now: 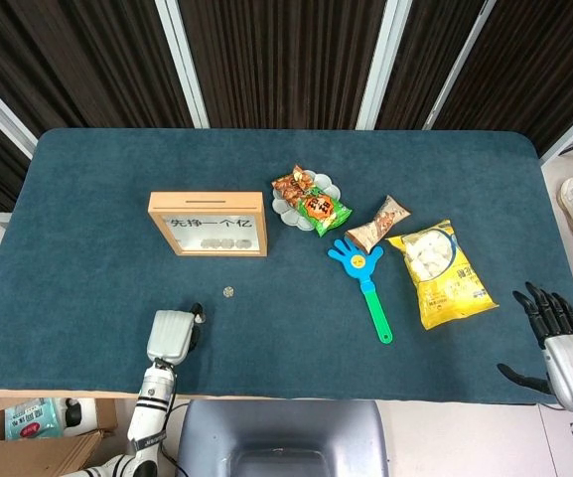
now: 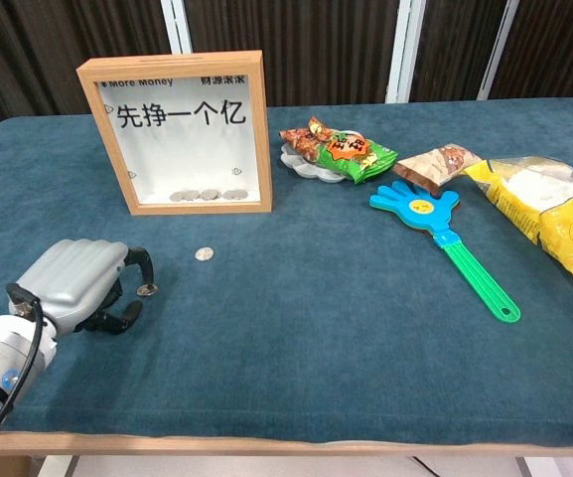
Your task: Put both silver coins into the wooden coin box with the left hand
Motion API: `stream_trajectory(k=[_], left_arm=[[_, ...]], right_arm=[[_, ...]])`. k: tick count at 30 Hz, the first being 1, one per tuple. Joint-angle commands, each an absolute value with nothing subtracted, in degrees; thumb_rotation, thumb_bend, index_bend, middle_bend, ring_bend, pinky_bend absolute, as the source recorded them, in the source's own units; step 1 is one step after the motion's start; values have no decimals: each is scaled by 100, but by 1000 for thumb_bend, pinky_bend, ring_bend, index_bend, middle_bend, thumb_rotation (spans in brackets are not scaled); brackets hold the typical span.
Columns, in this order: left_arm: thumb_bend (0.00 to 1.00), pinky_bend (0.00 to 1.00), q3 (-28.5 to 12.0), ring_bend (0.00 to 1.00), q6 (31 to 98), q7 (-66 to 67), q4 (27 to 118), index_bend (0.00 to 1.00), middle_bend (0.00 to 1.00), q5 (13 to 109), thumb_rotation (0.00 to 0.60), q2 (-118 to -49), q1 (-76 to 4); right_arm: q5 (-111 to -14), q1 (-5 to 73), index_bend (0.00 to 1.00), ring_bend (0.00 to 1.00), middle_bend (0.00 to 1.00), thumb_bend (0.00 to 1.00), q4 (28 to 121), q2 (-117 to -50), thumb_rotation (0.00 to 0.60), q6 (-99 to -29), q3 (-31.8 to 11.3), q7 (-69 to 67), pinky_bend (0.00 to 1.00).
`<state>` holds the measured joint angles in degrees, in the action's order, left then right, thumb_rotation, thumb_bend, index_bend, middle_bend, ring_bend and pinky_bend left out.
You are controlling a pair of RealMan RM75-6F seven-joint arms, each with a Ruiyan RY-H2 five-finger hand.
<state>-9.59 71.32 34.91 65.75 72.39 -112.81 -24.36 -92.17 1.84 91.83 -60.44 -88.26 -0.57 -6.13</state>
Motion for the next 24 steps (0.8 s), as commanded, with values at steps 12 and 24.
stream_trajectory(k=[12,24], left_arm=[[357,1000,-1000,1000,7169,3200,6228,484,1000,7245,600,-11421,-2508],[356,1000,-1021,1000,7294,2772,6033,502,1000,7380,600,-11490,-2545]], right_arm=[[-9212,187,0,0,0,154,9187,-6050,600,-8822,-60,-600,0],[-9215,193,0,0,0,154,9194,-6051,600,-8807,-57,-578,0]])
